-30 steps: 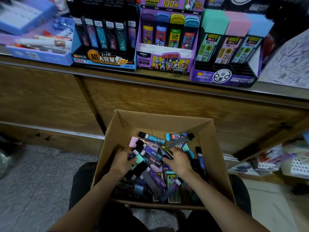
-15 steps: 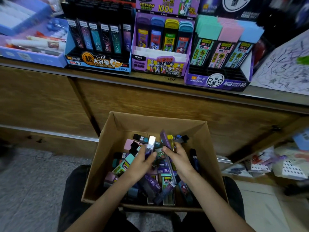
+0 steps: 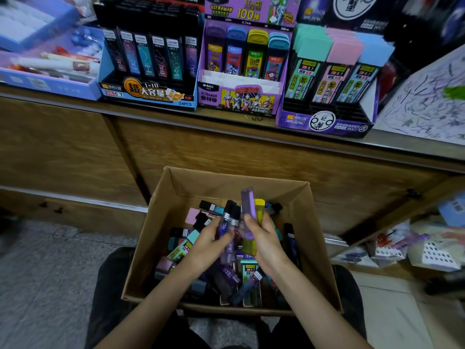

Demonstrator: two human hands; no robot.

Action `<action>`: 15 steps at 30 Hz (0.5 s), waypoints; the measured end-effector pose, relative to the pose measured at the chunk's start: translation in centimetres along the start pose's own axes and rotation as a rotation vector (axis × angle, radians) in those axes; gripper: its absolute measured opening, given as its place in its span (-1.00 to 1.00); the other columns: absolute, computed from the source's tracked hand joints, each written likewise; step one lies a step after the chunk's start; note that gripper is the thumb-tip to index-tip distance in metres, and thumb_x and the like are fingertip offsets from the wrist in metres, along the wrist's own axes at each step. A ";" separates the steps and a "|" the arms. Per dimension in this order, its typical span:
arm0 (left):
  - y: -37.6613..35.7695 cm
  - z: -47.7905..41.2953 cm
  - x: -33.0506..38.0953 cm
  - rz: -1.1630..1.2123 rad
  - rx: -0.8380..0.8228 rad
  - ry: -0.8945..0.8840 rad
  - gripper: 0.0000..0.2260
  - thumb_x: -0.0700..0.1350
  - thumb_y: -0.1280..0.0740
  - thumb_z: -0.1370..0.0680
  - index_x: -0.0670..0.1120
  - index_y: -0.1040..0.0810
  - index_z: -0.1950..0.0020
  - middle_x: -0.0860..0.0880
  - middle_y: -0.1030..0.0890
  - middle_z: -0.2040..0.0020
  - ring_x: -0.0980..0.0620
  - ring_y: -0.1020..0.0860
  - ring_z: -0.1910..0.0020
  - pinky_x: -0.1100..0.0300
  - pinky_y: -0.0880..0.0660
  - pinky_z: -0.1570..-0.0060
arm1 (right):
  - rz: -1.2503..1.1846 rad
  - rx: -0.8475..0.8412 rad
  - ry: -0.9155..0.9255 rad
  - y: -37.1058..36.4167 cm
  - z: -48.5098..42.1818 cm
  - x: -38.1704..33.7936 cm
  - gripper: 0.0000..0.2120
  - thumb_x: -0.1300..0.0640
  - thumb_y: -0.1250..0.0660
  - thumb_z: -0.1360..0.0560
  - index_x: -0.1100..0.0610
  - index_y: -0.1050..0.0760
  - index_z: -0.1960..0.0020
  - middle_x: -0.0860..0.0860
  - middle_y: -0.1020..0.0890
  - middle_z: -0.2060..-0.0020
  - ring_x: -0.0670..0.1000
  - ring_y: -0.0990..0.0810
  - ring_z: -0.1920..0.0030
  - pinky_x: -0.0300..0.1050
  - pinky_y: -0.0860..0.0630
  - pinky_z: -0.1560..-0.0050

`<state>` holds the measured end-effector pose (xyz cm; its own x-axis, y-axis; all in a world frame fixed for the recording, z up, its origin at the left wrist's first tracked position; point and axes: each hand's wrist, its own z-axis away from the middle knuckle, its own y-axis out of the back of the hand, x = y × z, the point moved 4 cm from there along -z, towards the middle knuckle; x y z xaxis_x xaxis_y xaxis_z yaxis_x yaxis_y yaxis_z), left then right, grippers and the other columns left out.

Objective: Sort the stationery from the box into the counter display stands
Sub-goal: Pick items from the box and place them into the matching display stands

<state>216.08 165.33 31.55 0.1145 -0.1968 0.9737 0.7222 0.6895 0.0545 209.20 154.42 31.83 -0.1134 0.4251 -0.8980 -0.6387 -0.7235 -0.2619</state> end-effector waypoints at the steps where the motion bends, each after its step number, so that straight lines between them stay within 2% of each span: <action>1: 0.2 -0.1 0.1 0.007 0.048 0.005 -0.88 -0.19 -0.25 -0.59 0.00 -0.50 -0.07 -0.01 -0.63 0.01 0.09 -0.60 0.00 0.23 -0.48 -0.02 | 0.093 0.011 0.035 0.1 0.0 -0.1 -0.76 0.22 -0.23 -0.58 0.08 -0.40 -0.23 0.00 -0.63 0.02 -0.06 -0.64 0.03 -0.18 -0.58 -0.05; 3: 0.8 -0.3 0.4 0.057 0.168 0.023 -0.90 -0.17 -0.21 -0.61 -0.01 -0.50 -0.02 0.01 -0.61 0.08 0.08 -0.58 0.05 0.27 -0.48 0.05 | 0.266 -0.011 0.101 0.1 0.2 -0.3 -0.75 0.24 -0.23 -0.57 0.01 -0.39 -0.21 -0.07 -0.63 0.00 -0.08 -0.65 0.02 -0.17 -0.57 -0.06; 4: 1.0 -0.5 0.6 0.091 0.219 0.035 -0.91 -0.17 -0.20 -0.61 -0.03 -0.49 0.00 0.03 -0.59 0.13 0.06 -0.57 0.09 0.28 -0.50 0.10 | 0.320 -0.026 0.135 -0.1 0.4 -0.5 -0.73 0.24 -0.23 -0.57 -0.04 -0.39 -0.19 -0.10 -0.63 0.04 -0.11 -0.66 0.06 -0.22 -0.58 0.01; 6: 1.1 -0.9 1.0 0.159 0.264 0.086 -0.91 -0.16 -0.19 -0.62 -0.07 -0.48 -0.04 0.02 -0.56 0.17 -0.01 -0.57 0.08 0.14 -0.54 0.06 | 0.419 -0.033 0.205 -0.3 0.8 -1.0 -0.69 0.24 -0.25 -0.55 -0.17 -0.39 -0.10 -0.13 -0.61 0.12 -0.15 -0.63 0.17 -0.31 -0.54 0.15; 7: 1.1 -1.1 1.1 0.190 0.267 0.120 -0.89 -0.14 -0.19 -0.62 -0.08 -0.47 -0.10 -0.01 -0.56 0.13 -0.04 -0.58 0.05 0.04 -0.54 -0.01 | 0.459 -0.043 0.233 -0.5 1.0 -1.3 -0.69 0.23 -0.26 -0.54 -0.19 -0.40 -0.06 -0.14 -0.60 0.14 -0.17 -0.61 0.18 -0.34 -0.52 0.17; 9: 0.9 -1.4 1.4 0.271 0.260 0.161 -0.80 -0.06 -0.22 -0.61 -0.07 -0.45 -0.20 -0.06 -0.57 0.00 -0.07 -0.58 -0.05 -0.04 -0.51 -0.14 | 0.501 -0.105 0.267 -1.2 1.3 -1.8 -0.69 0.22 -0.28 -0.52 -0.20 -0.40 -0.05 -0.19 -0.60 0.12 -0.22 -0.59 0.12 -0.41 -0.48 0.15; 12: 0.9 -1.8 2.0 0.331 0.240 0.198 -0.54 0.19 -0.35 -0.46 -0.03 -0.46 -0.25 -0.06 -0.60 -0.12 -0.03 -0.57 -0.13 -0.02 -0.47 -0.21 | 0.562 -0.190 0.283 -2.0 1.6 -2.5 -0.64 0.22 -0.33 -0.49 -0.23 -0.39 -0.05 -0.26 -0.56 0.08 -0.21 -0.57 0.07 -0.37 -0.49 0.13; 14: 1.3 -2.1 2.4 0.377 0.243 0.227 -0.53 0.21 -0.41 -0.37 -0.02 -0.51 -0.16 -0.05 -0.65 0.00 0.02 -0.62 0.01 0.06 -0.53 -0.08 | 0.551 -0.228 0.266 -2.3 1.8 -3.0 -0.60 0.22 -0.36 -0.46 -0.27 -0.39 -0.05 -0.24 -0.56 0.08 -0.22 -0.58 0.07 -0.38 -0.49 0.15; 15: 1.5 -2.2 2.6 0.409 0.237 0.230 -0.60 0.16 -0.42 -0.40 -0.03 -0.52 -0.11 -0.02 -0.65 0.11 0.07 -0.63 0.14 0.13 -0.56 0.06 | 0.540 -0.243 0.256 -2.4 1.9 -3.2 -0.59 0.21 -0.38 -0.45 -0.27 -0.39 -0.06 -0.22 -0.57 0.05 -0.23 -0.58 0.05 -0.41 -0.48 0.13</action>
<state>219.01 164.32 33.71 0.5209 -0.0085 0.8536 0.4164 0.8754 -0.2454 209.63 155.80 36.05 -0.1664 -0.1547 -0.9738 -0.3488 -0.9145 0.2049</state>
